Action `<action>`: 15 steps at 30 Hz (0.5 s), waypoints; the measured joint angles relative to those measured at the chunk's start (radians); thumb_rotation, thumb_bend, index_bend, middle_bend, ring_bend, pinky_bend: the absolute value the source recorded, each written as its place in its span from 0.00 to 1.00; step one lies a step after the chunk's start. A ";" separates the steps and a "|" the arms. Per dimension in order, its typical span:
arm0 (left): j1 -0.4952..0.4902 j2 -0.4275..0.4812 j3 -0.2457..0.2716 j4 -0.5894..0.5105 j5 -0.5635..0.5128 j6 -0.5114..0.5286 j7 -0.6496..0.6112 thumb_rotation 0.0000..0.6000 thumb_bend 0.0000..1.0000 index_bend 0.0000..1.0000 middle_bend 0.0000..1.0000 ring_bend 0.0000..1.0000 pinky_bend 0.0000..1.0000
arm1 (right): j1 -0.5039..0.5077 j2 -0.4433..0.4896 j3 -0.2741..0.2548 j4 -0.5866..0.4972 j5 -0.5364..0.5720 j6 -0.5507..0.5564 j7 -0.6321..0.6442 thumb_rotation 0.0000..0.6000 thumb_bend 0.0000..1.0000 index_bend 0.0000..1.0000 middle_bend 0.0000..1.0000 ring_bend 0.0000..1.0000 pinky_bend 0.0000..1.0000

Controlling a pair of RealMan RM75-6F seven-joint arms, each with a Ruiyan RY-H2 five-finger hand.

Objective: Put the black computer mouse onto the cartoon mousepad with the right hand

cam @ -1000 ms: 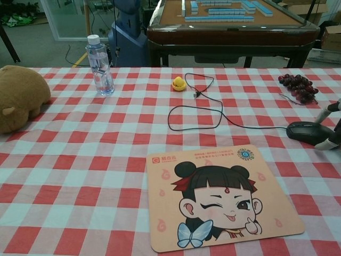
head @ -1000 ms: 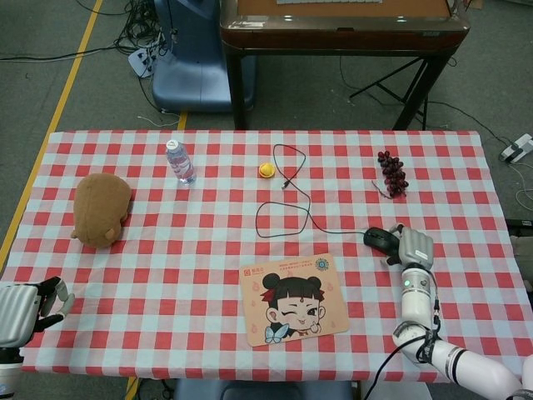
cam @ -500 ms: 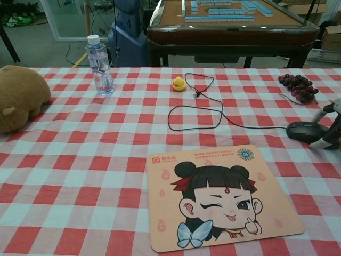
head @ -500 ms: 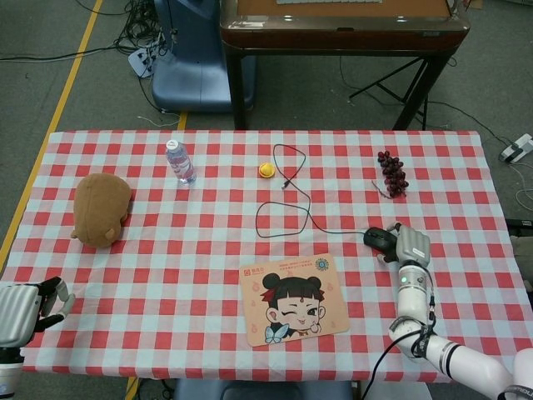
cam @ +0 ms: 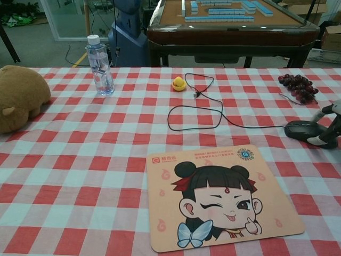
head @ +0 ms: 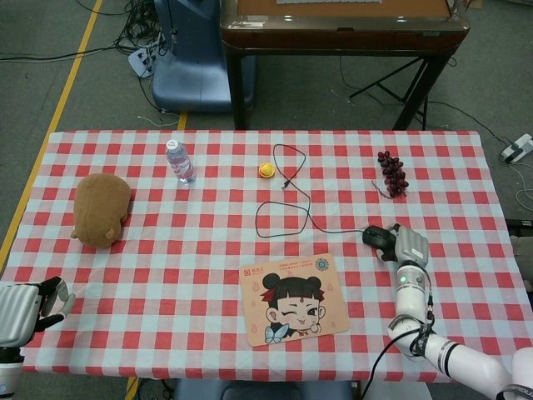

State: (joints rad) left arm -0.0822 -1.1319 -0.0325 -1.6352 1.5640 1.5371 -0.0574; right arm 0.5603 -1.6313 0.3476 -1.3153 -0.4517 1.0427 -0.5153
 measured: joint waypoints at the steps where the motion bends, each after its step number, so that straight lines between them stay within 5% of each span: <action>1: 0.000 0.000 0.000 0.000 0.000 0.000 0.001 1.00 0.57 0.56 0.90 0.82 1.00 | 0.000 0.002 0.001 -0.002 0.006 -0.003 0.002 1.00 0.29 0.41 1.00 1.00 1.00; 15: -0.004 -0.008 0.003 0.003 0.002 -0.009 0.015 1.00 0.57 0.55 0.90 0.82 1.00 | -0.030 0.082 0.004 -0.135 -0.013 -0.014 0.079 1.00 0.29 0.42 1.00 1.00 1.00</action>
State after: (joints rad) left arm -0.0864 -1.1396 -0.0292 -1.6321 1.5657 1.5284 -0.0426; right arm 0.5299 -1.5489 0.3514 -1.4499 -0.4650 1.0282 -0.4366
